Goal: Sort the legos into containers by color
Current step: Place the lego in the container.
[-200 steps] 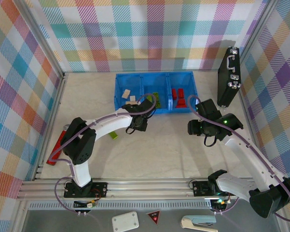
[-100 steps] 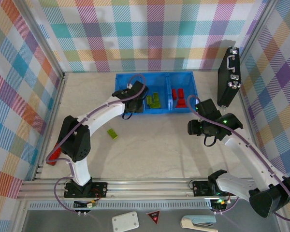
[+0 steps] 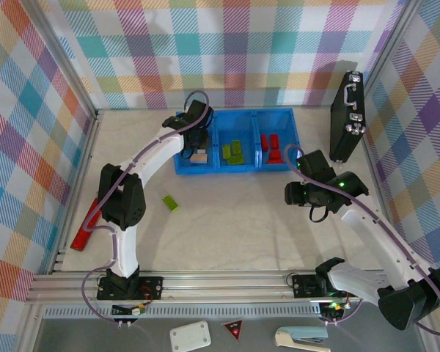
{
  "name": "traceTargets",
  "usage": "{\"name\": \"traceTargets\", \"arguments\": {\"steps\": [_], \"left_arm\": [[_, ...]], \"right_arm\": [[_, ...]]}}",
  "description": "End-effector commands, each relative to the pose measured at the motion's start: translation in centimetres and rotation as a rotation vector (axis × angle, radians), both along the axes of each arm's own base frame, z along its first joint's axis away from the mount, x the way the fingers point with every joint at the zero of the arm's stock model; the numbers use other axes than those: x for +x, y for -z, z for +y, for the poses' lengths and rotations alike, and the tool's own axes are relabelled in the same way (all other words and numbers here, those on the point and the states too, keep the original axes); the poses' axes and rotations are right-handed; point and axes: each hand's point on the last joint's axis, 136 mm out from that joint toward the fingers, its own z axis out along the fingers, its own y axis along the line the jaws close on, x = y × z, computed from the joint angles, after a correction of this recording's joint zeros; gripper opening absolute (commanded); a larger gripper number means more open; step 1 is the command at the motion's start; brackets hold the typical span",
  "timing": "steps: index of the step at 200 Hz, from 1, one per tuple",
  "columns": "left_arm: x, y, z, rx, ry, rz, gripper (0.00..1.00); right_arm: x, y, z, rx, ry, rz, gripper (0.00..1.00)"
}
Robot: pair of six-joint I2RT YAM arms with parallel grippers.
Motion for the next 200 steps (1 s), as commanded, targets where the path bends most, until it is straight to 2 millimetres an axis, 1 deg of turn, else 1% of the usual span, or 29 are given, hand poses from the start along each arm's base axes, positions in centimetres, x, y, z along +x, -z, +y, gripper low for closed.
{"name": "traceTargets", "arguments": {"steps": [1,32,61,96,116,128,170,200], "left_arm": [[1.9,-0.5,-0.5,-0.029,0.041,-0.028,0.33],[4.2,0.0,-1.1,-0.062,0.076,-0.053,0.34],[6.1,0.9,-1.2,-0.066,0.089,-0.069,0.34],[8.1,2.5,-1.2,-0.066,0.086,-0.083,0.34],[8.8,3.4,-1.1,-0.062,0.081,-0.087,0.34],[9.2,4.3,-1.1,-0.061,0.079,-0.076,0.34],[10.1,6.6,-1.2,-0.069,0.085,-0.05,0.36],[10.7,7.6,-1.2,-0.086,0.095,-0.035,0.38]], "right_arm": [[-0.6,-1.1,-0.1,0.018,0.008,-0.008,0.53],[-0.9,-1.2,-0.5,0.013,0.017,-0.008,0.53],[-1.2,-1.1,-0.7,0.012,0.026,-0.001,0.53],[-1.2,-0.8,-0.5,0.021,0.034,0.01,0.53],[-1.0,-0.7,-0.3,0.022,0.034,0.014,0.53],[-0.8,-0.6,-0.2,0.022,0.034,0.019,0.53],[-0.6,-0.2,0.1,0.031,0.04,0.037,0.53],[-0.6,0.0,0.1,0.034,0.047,0.04,0.53]]}}
